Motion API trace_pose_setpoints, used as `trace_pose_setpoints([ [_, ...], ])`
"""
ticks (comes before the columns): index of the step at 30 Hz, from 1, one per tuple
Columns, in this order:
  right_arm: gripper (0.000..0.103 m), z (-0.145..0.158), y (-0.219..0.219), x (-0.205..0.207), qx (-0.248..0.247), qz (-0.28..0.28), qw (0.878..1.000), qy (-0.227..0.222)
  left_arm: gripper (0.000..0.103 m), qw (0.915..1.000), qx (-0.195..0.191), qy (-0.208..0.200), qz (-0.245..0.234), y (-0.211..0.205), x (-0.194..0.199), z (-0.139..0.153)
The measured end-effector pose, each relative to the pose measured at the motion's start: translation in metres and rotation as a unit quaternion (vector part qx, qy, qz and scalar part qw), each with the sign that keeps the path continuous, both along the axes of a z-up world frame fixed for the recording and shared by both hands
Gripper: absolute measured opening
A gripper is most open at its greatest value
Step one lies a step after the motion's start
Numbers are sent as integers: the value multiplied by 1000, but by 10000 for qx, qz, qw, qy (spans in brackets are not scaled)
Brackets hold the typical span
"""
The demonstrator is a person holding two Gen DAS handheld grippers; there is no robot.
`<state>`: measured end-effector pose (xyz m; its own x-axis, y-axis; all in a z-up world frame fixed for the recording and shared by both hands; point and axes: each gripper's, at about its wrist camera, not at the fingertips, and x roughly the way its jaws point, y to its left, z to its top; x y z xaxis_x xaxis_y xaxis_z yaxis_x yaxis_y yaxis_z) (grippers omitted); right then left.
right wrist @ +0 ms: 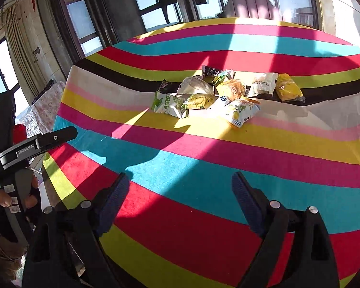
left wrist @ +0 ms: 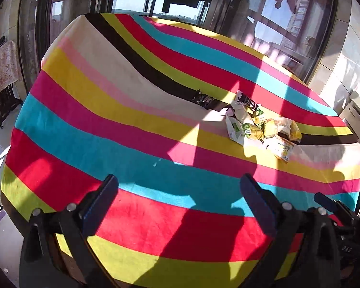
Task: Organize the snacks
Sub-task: 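Carry both yellow bags to the white box and release them, then grasp the white biscuit pack with orange text using the right tool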
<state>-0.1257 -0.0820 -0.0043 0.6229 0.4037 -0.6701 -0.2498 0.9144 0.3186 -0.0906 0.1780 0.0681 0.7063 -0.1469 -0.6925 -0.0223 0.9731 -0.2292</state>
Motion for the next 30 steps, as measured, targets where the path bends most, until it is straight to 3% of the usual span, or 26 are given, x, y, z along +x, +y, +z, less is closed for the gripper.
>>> trace_pose_setpoints([
  [5,85,-25,-39,34,-396,-586,9972,222,101,9998,52,-155,-103,-52,64,-20],
  [9,87,-31,-43,66,-827,-481,9953,160,101,9999,-90,-63,2,-56,93,-35],
  [12,87,-39,-37,96,-945,-73,9950,320,101,9987,-508,83,-2,-46,96,-48],
  [15,87,-47,-35,127,-944,108,9941,524,101,9973,-722,-161,39,-38,90,-48],
  [20,87,-54,-18,170,-1240,345,9900,584,101,9983,-503,-82,-283,-51,92,-48],
  [26,87,-55,-3,190,-1337,594,9877,545,101,9983,-546,-28,-220,-47,92,-50],
  [28,71,-52,-3,181,-1275,713,9883,444,101,9983,-553,-11,-198,-47,92,-51],
  [30,44,-49,-6,168,-1209,644,9898,398,101,9982,-569,-6,-186,-46,92,-51],
])
